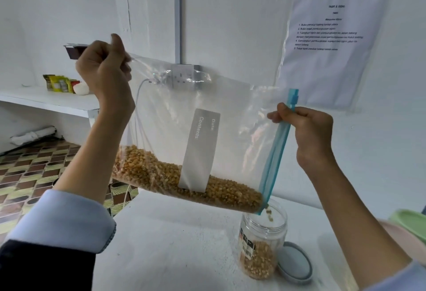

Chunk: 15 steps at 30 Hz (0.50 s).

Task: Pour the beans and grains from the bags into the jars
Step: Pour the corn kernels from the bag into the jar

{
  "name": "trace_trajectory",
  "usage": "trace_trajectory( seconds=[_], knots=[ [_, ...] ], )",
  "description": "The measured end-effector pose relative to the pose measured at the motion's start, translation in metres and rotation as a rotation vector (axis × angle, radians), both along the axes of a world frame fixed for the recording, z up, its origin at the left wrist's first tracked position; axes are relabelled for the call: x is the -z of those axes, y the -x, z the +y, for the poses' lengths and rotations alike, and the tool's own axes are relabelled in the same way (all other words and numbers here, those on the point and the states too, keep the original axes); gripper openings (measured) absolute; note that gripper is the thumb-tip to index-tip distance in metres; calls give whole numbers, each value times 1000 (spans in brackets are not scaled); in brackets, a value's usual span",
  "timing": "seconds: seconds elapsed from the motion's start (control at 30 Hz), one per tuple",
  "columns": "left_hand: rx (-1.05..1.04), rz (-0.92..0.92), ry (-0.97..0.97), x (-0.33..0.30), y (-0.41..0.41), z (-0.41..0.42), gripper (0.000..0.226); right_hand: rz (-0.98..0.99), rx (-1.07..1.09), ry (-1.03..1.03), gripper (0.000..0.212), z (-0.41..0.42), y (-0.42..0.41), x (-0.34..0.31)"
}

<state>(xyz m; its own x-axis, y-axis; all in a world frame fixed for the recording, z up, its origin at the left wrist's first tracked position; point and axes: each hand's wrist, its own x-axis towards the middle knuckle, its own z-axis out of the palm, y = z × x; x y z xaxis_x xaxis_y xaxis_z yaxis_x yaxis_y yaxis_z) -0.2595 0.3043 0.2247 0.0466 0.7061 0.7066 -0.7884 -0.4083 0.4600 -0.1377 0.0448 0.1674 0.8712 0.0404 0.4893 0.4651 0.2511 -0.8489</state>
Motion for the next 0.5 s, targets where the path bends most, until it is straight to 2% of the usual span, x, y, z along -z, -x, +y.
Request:
trace_trajectory(
  seconds=[0.5],
  knots=[
    [1, 10, 13, -2, 3, -5, 39, 34, 71, -103, 13, -5, 3, 4]
  ],
)
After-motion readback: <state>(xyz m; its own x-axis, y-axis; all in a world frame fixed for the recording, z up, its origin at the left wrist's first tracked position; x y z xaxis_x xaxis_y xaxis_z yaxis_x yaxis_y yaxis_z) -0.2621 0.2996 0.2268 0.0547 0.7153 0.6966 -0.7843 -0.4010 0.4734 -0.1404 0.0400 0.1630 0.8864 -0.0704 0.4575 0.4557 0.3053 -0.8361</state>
